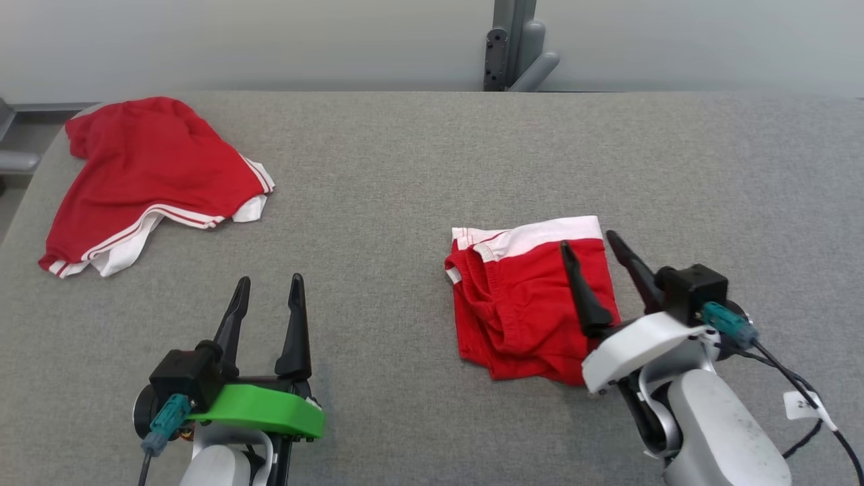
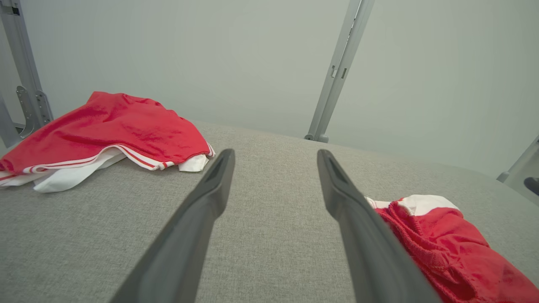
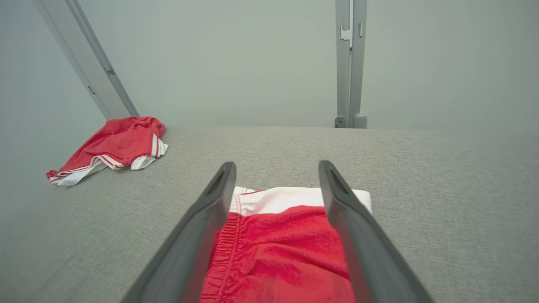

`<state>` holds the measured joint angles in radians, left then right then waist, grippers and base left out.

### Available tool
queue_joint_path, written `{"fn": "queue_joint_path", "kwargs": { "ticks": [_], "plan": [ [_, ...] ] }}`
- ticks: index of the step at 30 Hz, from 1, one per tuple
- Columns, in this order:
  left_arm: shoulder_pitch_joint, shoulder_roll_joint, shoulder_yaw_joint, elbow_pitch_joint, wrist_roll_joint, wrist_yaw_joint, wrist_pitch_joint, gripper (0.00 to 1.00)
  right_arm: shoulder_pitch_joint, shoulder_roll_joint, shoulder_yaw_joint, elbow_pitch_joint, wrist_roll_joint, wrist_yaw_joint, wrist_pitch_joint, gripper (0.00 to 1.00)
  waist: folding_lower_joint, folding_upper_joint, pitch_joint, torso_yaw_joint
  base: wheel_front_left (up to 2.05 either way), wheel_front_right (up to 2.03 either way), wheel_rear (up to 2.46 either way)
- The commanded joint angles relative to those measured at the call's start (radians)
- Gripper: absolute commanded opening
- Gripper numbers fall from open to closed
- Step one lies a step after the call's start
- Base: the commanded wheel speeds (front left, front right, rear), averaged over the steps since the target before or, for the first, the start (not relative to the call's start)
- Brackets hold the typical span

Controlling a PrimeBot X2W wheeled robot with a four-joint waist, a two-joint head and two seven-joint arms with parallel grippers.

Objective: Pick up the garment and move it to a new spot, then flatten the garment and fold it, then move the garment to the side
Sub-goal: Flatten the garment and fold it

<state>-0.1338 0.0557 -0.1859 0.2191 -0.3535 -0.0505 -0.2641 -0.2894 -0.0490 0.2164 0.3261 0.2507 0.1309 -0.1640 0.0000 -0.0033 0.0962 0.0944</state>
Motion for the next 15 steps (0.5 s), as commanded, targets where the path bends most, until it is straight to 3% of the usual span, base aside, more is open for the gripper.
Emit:
{"fn": "queue_joint_path", "kwargs": {
  "ticks": [1, 7, 15],
  "plan": [
    [0.016, 0.001, 0.004, -0.003, 0.011, 0.007, 0.000, 1.00, 0.028, -0.003, -0.035, -0.019, -0.017, 0.000, -0.014, 1.00, 0.0000, 0.0033, -0.015, -0.024, 0.00, 0.00, 0.00],
    [0.032, 0.002, 0.019, -0.011, 0.021, 0.017, 0.000, 1.00, 0.114, -0.002, -0.191, -0.126, -0.101, 0.000, -0.036, 1.00, 0.0000, 0.0033, -0.031, -0.062, 0.00, 0.00, 0.00],
    [0.105, 0.014, 0.063, -0.026, 0.023, 0.045, 0.000, 1.00, 0.222, -0.002, -0.249, -0.233, -0.121, 0.000, -0.037, 1.00, 0.0000, 0.0033, -0.052, -0.099, 0.00, 0.00, 0.00]
  ]
}}
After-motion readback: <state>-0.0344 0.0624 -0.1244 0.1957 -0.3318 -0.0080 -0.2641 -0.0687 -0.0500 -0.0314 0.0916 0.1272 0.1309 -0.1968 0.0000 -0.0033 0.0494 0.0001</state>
